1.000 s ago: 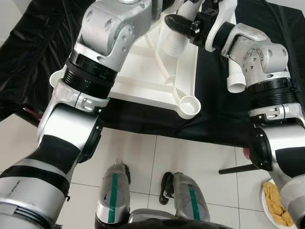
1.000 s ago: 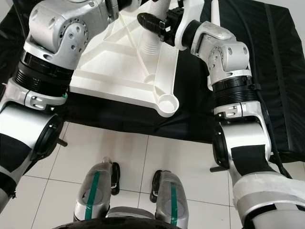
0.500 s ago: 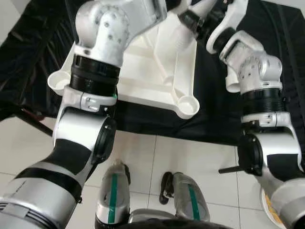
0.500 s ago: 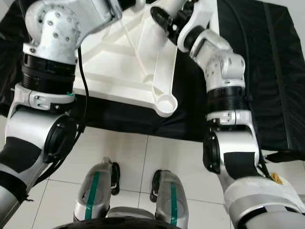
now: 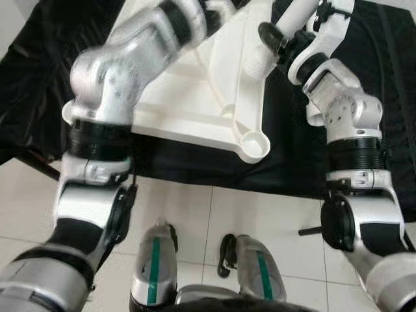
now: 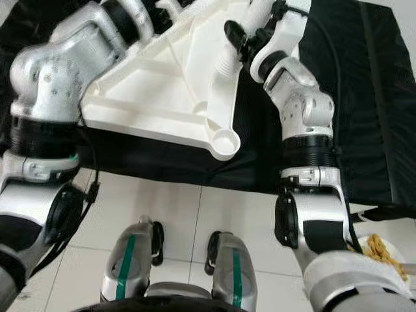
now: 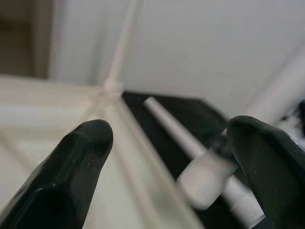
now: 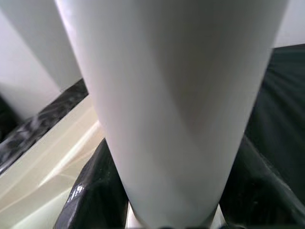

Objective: Building children table

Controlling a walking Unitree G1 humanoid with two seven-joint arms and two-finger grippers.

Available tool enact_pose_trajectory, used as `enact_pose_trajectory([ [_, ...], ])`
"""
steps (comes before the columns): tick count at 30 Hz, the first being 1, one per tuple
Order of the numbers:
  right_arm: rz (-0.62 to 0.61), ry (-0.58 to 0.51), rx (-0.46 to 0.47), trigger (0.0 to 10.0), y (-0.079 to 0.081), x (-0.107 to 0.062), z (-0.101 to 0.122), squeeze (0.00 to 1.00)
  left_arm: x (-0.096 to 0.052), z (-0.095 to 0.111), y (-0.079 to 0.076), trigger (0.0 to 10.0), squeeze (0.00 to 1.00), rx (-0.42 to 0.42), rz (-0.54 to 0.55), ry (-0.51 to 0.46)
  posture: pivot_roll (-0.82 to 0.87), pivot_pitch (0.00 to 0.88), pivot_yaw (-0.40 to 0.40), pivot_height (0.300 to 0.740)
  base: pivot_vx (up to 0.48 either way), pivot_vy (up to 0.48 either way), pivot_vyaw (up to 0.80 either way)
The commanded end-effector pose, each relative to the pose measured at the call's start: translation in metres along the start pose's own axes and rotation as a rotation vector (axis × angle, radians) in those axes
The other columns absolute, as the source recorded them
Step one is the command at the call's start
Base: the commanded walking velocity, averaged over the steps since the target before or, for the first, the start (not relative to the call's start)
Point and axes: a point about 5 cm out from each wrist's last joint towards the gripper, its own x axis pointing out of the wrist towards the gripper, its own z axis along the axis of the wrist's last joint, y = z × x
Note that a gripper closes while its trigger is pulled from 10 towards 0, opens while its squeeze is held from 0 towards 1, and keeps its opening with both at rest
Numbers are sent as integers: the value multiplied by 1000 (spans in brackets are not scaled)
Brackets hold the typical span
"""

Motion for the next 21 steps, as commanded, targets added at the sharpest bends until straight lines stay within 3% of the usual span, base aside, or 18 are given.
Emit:
enact_pose_trajectory([
  [1,5,-58,-19,10000,3,-2,8,0,1,4,-11,10000,0,65,-92,-25,84,38,-34,740,0,0,0],
  [5,-6,-102,-31,10000,3,-5,12,0,-5,-2,-11,10000,0,150,-104,-5,84,43,-33,740,0,0,0],
  [6,-6,-134,-32,10000,4,-8,15,0,-10,-12,-11,10000,0,249,-112,31,84,48,-30,740,0,0,0],
  [18,-15,-195,-25,10000,4,-18,17,0,-20,-39,-10,10000,0,415,-170,130,94,68,-28,740,0,0,0],
  [21,-16,-233,-17,10000,7,-28,12,0,-23,-53,-16,10000,0,519,-236,178,85,66,-19,740,0,0,0],
])
